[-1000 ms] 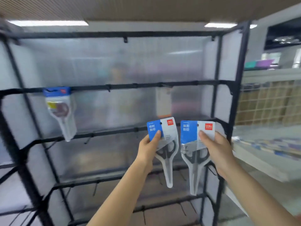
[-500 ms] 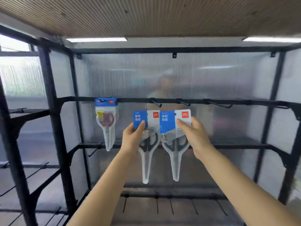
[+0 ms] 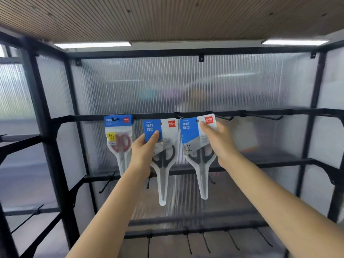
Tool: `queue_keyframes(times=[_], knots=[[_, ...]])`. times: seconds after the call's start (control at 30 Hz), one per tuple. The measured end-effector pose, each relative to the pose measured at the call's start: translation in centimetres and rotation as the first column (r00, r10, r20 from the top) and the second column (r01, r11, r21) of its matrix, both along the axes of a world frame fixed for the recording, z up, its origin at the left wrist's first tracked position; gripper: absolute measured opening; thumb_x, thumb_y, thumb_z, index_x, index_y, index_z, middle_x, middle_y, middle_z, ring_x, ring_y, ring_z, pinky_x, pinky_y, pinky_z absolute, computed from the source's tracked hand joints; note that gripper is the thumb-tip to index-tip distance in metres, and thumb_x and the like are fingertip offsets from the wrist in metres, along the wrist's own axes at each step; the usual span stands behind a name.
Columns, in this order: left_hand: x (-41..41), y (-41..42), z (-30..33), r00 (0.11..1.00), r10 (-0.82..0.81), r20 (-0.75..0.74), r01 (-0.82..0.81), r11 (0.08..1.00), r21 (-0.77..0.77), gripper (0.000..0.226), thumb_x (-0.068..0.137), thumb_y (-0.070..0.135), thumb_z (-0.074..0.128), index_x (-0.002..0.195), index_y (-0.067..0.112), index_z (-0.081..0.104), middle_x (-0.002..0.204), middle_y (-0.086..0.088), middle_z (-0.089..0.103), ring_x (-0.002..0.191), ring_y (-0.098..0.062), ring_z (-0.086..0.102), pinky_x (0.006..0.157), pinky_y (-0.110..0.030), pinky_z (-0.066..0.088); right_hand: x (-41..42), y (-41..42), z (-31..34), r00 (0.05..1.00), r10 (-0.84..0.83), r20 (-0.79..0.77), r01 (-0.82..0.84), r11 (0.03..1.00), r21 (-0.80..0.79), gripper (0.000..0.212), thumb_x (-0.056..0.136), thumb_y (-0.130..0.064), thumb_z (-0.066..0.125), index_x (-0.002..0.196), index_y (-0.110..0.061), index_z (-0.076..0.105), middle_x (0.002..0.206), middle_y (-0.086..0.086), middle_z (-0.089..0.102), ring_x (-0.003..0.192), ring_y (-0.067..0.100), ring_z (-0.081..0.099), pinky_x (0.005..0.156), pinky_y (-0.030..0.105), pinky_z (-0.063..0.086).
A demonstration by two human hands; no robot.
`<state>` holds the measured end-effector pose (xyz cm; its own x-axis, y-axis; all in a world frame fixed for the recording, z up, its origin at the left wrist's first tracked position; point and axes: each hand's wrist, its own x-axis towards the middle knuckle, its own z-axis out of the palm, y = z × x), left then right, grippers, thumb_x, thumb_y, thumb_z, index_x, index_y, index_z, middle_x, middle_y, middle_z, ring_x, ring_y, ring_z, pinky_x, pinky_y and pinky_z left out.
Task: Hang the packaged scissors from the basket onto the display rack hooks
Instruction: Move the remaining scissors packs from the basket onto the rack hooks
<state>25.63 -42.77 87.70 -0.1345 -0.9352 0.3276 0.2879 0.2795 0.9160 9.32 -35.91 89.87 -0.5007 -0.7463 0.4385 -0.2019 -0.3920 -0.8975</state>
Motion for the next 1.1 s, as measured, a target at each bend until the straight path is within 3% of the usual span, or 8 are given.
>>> queue_keyframes(times=[0.17, 0.33, 0.53, 0.63, 0.77, 0.9, 1.0, 1.1], knots=[[0.2, -0.6, -0.1, 0.999, -0.045, 0.003, 0.045, 0.999, -0.003, 0.009, 0.093, 0.024, 0.056, 0.089, 0.019, 0.063, 0.088, -0.007, 0.071, 0.083, -0.025, 0.069, 0.086, -0.047, 0.054, 0.3, -0.6, -0.1, 1.000, -0.012, -0.002, 0.012, 1.000, 0.019, 0.016, 0.100, -0.019, 0.040, 0.095, -0.020, 0.055, 0.080, -0.012, 0.061, 0.072, -0.002, 0.055, 0.058, 0.016, 0.041], [0.6, -1.2, -0.3, 0.998, -0.058, 0.002, 0.058, 0.998, -0.005, 0.010, 0.093, 0.023, 0.056, 0.088, 0.019, 0.064, 0.090, -0.007, 0.071, 0.086, -0.026, 0.068, 0.086, -0.046, 0.054, 0.4, -1.9, -0.5, 0.999, -0.044, -0.013, 0.044, 0.998, 0.035, 0.015, 0.099, -0.018, 0.041, 0.094, -0.016, 0.055, 0.083, -0.004, 0.060, 0.070, 0.000, 0.054, 0.057, 0.015, 0.040], [1.2, -2.0, -1.0, 0.997, -0.082, 0.009, 0.081, 0.997, 0.016, 0.010, 0.093, 0.023, 0.055, 0.092, 0.018, 0.064, 0.095, -0.009, 0.071, 0.093, -0.028, 0.068, 0.086, -0.045, 0.054, 0.1, -3.4, -1.3, 0.996, -0.079, -0.028, 0.081, 0.995, 0.058, 0.017, 0.099, -0.027, 0.043, 0.101, -0.014, 0.055, 0.083, -0.007, 0.060, 0.071, -0.001, 0.055, 0.054, 0.013, 0.041], [1.2, -2.4, -1.5, 0.995, -0.097, 0.025, 0.096, 0.995, 0.033, 0.011, 0.094, 0.023, 0.055, 0.093, 0.017, 0.064, 0.093, -0.009, 0.072, 0.088, -0.027, 0.068, 0.085, -0.046, 0.054, 0.0, -4.5, -1.2, 0.987, -0.135, -0.091, 0.143, 0.986, 0.081, 0.021, 0.099, -0.030, 0.044, 0.097, -0.012, 0.055, 0.086, 0.001, 0.060, 0.073, 0.009, 0.056, 0.059, 0.020, 0.040], [1.1, -2.7, -2.0, 0.995, -0.087, 0.045, 0.085, 0.996, 0.039, 0.012, 0.094, 0.024, 0.055, 0.092, 0.018, 0.065, 0.090, -0.007, 0.072, 0.085, -0.024, 0.069, 0.084, -0.045, 0.055, -0.6, -6.5, -0.8, 0.973, -0.180, -0.147, 0.196, 0.975, 0.105, 0.022, 0.097, -0.023, 0.047, 0.098, -0.003, 0.058, 0.101, 0.018, 0.063, 0.092, 0.031, 0.061, 0.075, 0.038, 0.048], [0.9, -2.9, -2.2, 0.997, -0.065, 0.043, 0.062, 0.997, 0.052, 0.013, 0.093, 0.026, 0.056, 0.094, 0.017, 0.066, 0.092, -0.007, 0.073, 0.089, -0.027, 0.069, 0.084, -0.045, 0.055, -1.5, -8.8, -0.6, 0.969, -0.160, -0.185, 0.187, 0.973, 0.133, 0.011, 0.096, -0.021, 0.050, 0.091, -0.013, 0.055, 0.095, 0.011, 0.064, 0.088, 0.024, 0.061, 0.070, 0.034, 0.049], [0.7, -2.8, -2.0, 0.998, -0.056, 0.023, 0.054, 0.996, 0.066, 0.014, 0.093, 0.025, 0.056, 0.096, 0.015, 0.065, 0.091, -0.007, 0.073, 0.087, -0.025, 0.070, 0.081, -0.042, 0.056, -2.1, -10.6, -0.3, 0.971, -0.154, -0.182, 0.184, 0.970, 0.158, 0.014, 0.094, -0.023, 0.054, 0.094, -0.011, 0.061, 0.101, 0.014, 0.067, 0.096, 0.028, 0.063, 0.082, 0.042, 0.052], [0.4, -2.8, -1.8, 0.999, -0.045, 0.016, 0.043, 0.996, 0.076, 0.016, 0.093, 0.025, 0.056, 0.099, 0.013, 0.065, 0.089, -0.006, 0.074, 0.082, -0.024, 0.071, 0.076, -0.039, 0.057, -2.7, -12.0, -0.1, 0.964, -0.144, -0.223, 0.184, 0.967, 0.174, 0.016, 0.093, -0.022, 0.056, 0.097, -0.009, 0.063, 0.100, 0.010, 0.067, 0.094, 0.025, 0.063, 0.081, 0.038, 0.051]])
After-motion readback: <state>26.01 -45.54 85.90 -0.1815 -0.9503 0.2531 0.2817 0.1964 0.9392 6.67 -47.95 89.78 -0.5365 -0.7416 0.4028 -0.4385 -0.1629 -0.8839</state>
